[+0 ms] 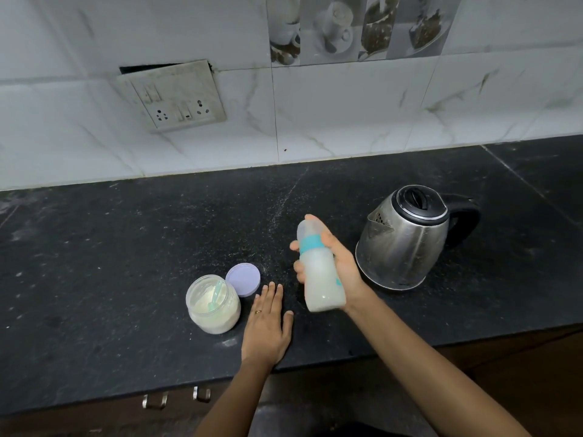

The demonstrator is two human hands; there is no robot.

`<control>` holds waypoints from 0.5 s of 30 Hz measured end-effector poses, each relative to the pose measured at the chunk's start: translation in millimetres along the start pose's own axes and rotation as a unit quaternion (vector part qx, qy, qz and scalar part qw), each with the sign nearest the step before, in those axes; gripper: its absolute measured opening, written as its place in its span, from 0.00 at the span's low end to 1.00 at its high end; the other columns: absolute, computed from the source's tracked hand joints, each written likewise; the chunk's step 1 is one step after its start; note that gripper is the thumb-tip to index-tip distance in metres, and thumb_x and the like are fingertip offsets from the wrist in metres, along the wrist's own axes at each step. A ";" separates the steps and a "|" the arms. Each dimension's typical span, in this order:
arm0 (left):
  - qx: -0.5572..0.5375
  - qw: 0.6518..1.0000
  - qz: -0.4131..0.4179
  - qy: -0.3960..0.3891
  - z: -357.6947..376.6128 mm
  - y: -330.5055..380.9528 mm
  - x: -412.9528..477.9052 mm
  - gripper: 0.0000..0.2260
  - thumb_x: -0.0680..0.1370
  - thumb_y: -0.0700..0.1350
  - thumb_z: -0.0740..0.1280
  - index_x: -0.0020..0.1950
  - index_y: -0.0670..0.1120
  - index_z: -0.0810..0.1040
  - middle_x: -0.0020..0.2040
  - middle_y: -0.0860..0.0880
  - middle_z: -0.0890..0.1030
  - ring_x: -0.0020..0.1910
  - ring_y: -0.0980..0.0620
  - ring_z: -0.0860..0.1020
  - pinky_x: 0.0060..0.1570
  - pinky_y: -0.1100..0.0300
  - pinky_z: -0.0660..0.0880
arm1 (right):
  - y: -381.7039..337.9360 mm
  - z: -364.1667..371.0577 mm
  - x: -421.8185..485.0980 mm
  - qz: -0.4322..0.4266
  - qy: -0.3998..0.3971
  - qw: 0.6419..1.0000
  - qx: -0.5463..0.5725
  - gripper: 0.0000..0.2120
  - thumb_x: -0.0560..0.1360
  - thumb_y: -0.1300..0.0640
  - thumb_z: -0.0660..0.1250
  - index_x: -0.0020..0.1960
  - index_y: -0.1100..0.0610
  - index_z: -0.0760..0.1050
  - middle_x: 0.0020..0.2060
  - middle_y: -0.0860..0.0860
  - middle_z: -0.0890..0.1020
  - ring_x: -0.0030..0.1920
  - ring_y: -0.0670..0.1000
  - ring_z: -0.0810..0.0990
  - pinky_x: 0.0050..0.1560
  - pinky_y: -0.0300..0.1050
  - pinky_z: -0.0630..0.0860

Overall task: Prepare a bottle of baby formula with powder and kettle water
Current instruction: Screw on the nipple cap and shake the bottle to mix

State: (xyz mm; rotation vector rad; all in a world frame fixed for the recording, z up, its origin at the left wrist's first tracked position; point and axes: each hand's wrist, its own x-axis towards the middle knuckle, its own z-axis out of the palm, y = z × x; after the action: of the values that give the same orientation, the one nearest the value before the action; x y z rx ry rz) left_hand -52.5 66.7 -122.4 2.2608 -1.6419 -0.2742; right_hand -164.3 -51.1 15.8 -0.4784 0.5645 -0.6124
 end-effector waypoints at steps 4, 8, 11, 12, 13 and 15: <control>-0.005 1.000 -0.002 0.001 1.6 0.0 -0.8 0.31 0.77 0.58 0.42 0.78 0.47 0.53 0.78 0.49 0.54 0.75 0.59 0.43 0.73 0.62 0.37 | -7.3 -2.2 1.0 0.044 -0.044 0.996 0.071 0.29 0.65 0.49 0.76 0.61 0.58 0.72 0.42 0.56 0.79 0.30 0.54 0.80 0.32 0.44 0.80; -0.006 1.000 -0.001 0.004 1.2 -0.5 -0.7 0.31 0.78 0.58 0.43 0.78 0.47 0.54 0.78 0.50 0.54 0.75 0.59 0.44 0.73 0.63 0.37 | -6.5 -9.5 0.0 0.024 -0.033 0.999 -0.015 0.23 0.75 0.51 0.65 0.69 0.49 0.67 0.43 0.57 0.79 0.30 0.54 0.77 0.31 0.44 0.78; -0.004 1.000 -0.002 0.003 1.1 0.5 -1.6 0.31 0.77 0.59 0.42 0.78 0.47 0.53 0.79 0.50 0.52 0.74 0.60 0.42 0.72 0.64 0.36 | -7.2 -11.9 0.6 0.051 0.000 0.997 0.052 0.24 0.73 0.48 0.65 0.67 0.54 0.69 0.43 0.56 0.79 0.32 0.54 0.79 0.33 0.45 0.79; -0.002 1.000 -0.002 0.003 0.8 0.5 -1.6 0.31 0.77 0.59 0.41 0.78 0.48 0.52 0.79 0.50 0.52 0.74 0.60 0.41 0.72 0.64 0.36 | -7.4 -10.3 -2.1 0.069 -0.019 0.997 0.028 0.23 0.72 0.46 0.65 0.64 0.54 0.71 0.43 0.55 0.79 0.31 0.54 0.78 0.32 0.44 0.78; -0.001 1.000 -0.002 0.002 0.6 0.3 -1.5 0.32 0.77 0.60 0.41 0.78 0.48 0.52 0.79 0.51 0.52 0.74 0.60 0.41 0.72 0.63 0.36 | -6.1 -10.4 -4.3 0.075 -0.032 0.997 0.003 0.21 0.72 0.45 0.63 0.62 0.52 0.74 0.43 0.55 0.79 0.30 0.53 0.76 0.31 0.42 0.76; 0.002 1.000 -0.003 0.001 0.5 0.1 -1.1 0.32 0.77 0.60 0.41 0.79 0.48 0.52 0.79 0.51 0.51 0.74 0.61 0.41 0.72 0.63 0.36 | -4.6 -8.8 -7.9 0.083 -0.041 0.995 -0.021 0.22 0.72 0.41 0.61 0.61 0.50 0.75 0.43 0.55 0.80 0.29 0.52 0.75 0.29 0.40 0.74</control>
State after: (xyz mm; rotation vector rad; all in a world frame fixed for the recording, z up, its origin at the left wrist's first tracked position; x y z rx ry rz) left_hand -53.2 67.7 -122.9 2.2678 -1.6367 -0.2709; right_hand -176.9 -51.6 14.6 -0.4880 0.5331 -0.4214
